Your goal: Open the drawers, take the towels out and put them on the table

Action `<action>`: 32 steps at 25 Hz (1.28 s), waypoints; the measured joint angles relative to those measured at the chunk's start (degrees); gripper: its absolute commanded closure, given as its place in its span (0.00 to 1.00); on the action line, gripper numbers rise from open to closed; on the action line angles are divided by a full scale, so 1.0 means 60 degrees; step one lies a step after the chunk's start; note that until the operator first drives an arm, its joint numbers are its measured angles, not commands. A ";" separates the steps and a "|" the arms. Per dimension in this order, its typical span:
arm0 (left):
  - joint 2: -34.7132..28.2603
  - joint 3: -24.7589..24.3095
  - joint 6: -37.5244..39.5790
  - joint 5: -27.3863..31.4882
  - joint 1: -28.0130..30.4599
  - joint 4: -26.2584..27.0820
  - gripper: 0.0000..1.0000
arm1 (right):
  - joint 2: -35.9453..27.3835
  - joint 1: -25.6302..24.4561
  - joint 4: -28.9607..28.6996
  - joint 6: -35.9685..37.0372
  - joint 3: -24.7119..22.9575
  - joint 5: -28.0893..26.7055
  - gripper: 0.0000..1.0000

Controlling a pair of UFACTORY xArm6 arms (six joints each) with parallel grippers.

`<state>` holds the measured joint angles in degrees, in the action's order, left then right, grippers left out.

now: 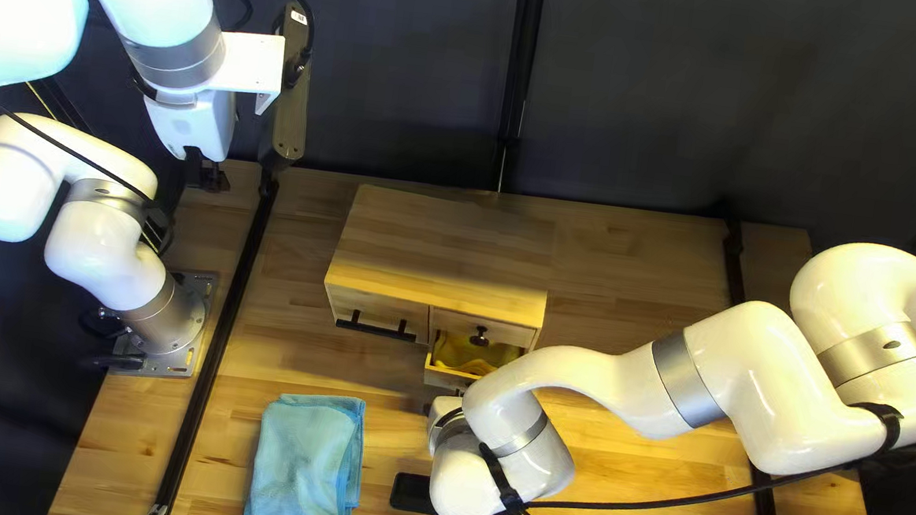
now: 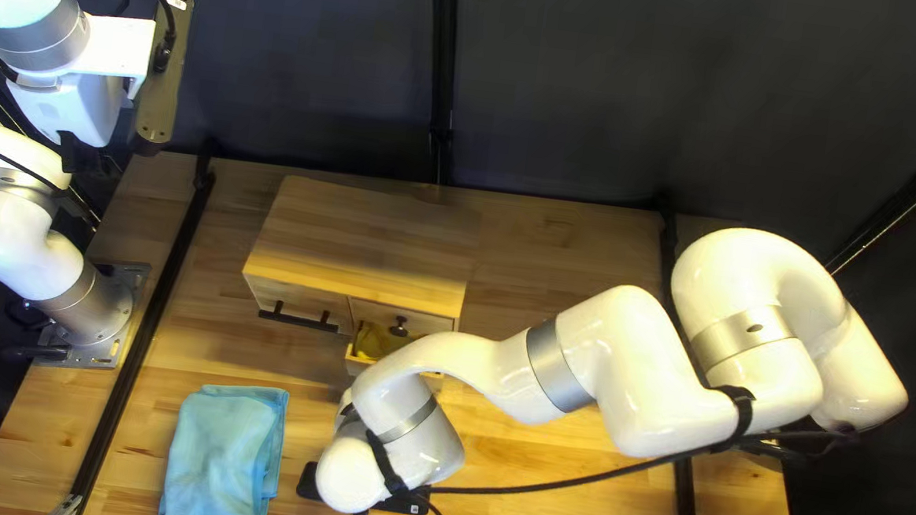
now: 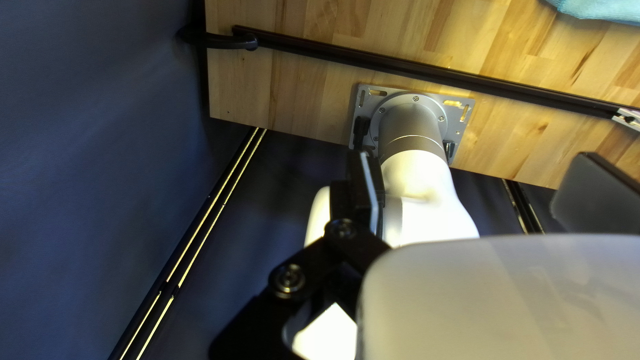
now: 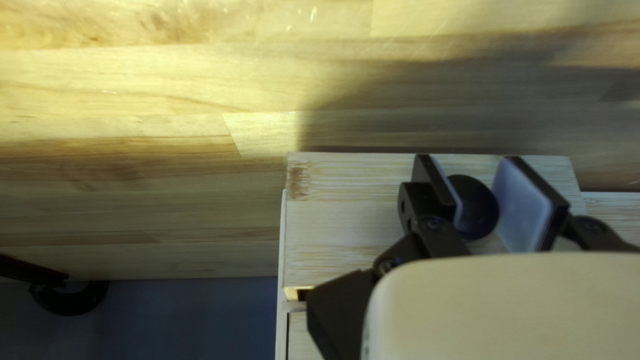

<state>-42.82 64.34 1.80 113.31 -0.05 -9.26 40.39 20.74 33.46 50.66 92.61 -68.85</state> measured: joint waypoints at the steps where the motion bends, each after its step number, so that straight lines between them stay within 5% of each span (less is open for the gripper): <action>1: 0.0000 0.0000 0.0000 0.0000 0.0000 0.0000 0.00 | 0.0026 0.0015 -0.0046 0.0026 0.0052 -0.0022 0.97; 3: 0.0000 0.0000 0.0000 0.0000 0.0000 0.0000 0.00 | 0.0086 0.0052 -0.0129 0.0072 0.0180 -0.0079 0.91; 4: 0.0000 0.0000 0.0000 0.0000 0.0000 0.0000 0.00 | 0.0130 0.0075 -0.0169 0.0098 0.0271 -0.0115 0.79; 13: 0.0000 0.0000 0.0000 0.0000 0.0000 0.0000 0.00 | 0.0505 0.0294 -0.0401 0.0286 0.0874 -0.0374 0.78; 15: 0.0000 0.0000 0.0000 0.0000 0.0000 0.0000 0.00 | 0.0568 0.0325 -0.0423 0.0312 0.0946 -0.0399 0.67; 16: 0.0000 0.0000 0.0000 0.0000 0.0000 0.0000 0.00 | 0.0586 0.0339 -0.0428 0.0317 0.0966 -0.0400 0.40; 17: 0.0000 0.0000 0.0000 0.0000 0.0000 0.0000 0.00 | 0.0598 0.0350 -0.0430 0.0318 0.0972 -0.0397 0.00; 32: 0.0000 0.0000 0.0000 0.0000 0.0000 0.0000 0.00 | -0.0312 0.0232 -0.1037 0.0043 0.1153 -0.0928 0.00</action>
<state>-42.82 64.34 1.80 113.31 -0.05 -9.26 38.52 22.13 27.24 50.92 99.53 -74.42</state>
